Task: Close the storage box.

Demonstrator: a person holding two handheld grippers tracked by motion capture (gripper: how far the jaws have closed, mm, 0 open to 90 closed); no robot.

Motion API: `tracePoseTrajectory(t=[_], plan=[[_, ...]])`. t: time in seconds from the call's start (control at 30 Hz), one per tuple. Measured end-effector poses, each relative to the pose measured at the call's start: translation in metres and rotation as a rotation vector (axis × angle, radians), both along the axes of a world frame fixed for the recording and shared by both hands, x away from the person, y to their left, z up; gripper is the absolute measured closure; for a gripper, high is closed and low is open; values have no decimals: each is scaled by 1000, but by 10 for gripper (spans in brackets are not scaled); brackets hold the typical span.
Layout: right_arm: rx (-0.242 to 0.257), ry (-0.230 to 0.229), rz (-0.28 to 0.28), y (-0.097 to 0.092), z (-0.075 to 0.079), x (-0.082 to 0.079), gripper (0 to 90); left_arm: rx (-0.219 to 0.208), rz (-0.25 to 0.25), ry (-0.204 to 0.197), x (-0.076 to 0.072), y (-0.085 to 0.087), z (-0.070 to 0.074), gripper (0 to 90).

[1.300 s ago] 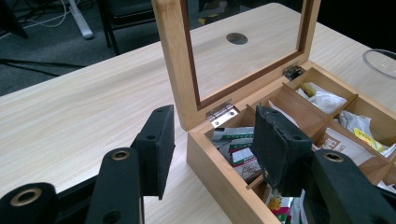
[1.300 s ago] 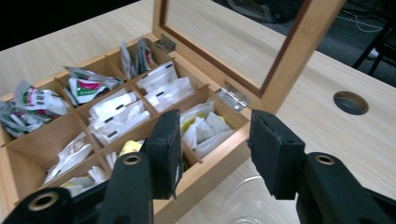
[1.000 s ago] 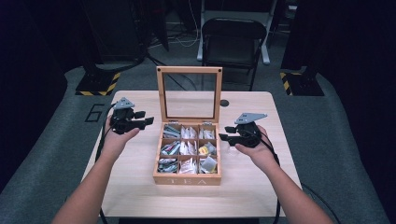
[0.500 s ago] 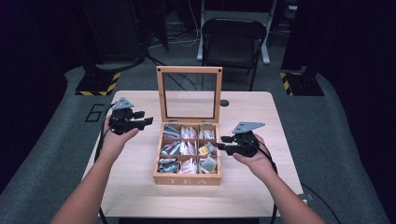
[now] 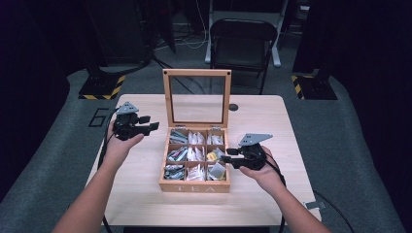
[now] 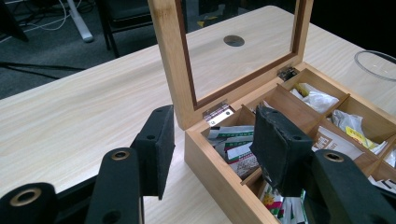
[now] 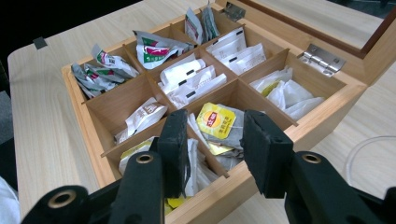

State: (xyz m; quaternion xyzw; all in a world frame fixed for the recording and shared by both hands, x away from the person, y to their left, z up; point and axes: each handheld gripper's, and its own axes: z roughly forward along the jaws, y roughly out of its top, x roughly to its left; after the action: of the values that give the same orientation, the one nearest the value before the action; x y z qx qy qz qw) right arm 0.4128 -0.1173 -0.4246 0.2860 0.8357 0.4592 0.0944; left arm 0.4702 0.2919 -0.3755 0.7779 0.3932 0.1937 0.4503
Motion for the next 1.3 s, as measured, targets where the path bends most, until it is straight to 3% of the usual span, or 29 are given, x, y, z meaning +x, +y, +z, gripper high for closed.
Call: tracePoseTrajectory(t=[0.33,0.67,1.3], plan=[[-4,-2,11,2,-8,-8,648,6,-3,0,0,-1,0,487],[-10,14,-4,5,-19,-9,701,6,-5,6,0,-1,0,487],[-26,36,22,11,-29,-8,807,8,-3,0,0,-2,-1,488]])
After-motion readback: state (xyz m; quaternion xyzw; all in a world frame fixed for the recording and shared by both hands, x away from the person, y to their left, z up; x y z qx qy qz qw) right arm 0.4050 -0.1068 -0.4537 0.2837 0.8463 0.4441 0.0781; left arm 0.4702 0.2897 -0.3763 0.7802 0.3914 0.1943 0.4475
